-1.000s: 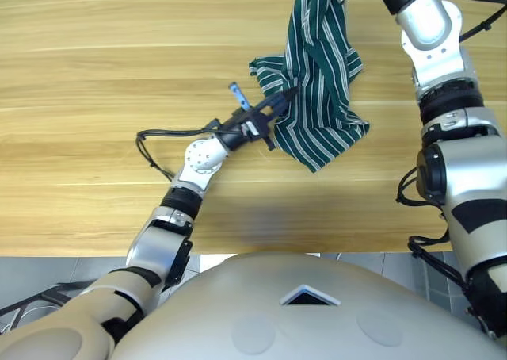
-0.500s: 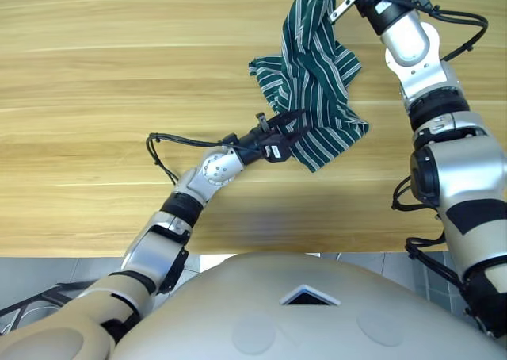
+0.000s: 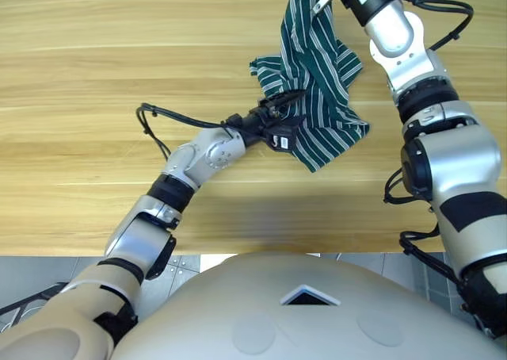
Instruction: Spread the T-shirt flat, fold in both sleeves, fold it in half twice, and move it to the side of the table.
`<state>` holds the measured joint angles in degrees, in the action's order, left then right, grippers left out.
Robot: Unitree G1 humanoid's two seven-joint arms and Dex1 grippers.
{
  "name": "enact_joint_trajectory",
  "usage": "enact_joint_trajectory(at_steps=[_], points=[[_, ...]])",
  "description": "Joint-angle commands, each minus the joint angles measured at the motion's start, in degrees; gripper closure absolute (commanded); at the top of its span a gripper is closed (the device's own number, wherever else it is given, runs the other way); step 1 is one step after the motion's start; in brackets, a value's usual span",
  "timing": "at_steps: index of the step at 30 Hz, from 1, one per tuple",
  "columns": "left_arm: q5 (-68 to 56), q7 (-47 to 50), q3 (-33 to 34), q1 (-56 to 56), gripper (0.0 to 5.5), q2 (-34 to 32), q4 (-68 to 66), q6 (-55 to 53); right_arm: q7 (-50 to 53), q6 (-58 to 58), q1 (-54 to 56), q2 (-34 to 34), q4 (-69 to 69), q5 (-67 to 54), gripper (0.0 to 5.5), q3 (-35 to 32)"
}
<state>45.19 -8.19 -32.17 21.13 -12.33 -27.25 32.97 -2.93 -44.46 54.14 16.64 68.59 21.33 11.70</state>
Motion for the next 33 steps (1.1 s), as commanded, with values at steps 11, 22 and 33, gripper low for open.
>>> enact_joint_trajectory(at_steps=[11, 22, 33], points=[[8.1, 5.9, -13.0, 3.8, 2.75, 3.2, -13.0, -2.8, 1.5, 0.4, 0.7, -1.1, 0.9, 0.3, 5.5, 0.3], [-2.9, -1.1, -2.0, -8.0, 2.75, -31.4, 2.9, 9.3, 1.6, -1.3, -2.9, 1.5, -0.8, -0.1, 5.5, -0.1], [-0.1, 7.5, 0.1, 10.0, 2.75, -32.5, -30.1, 13.0, -29.1, -14.4, -33.1, 10.1, -18.7, -22.5, 5.5, 0.4]])
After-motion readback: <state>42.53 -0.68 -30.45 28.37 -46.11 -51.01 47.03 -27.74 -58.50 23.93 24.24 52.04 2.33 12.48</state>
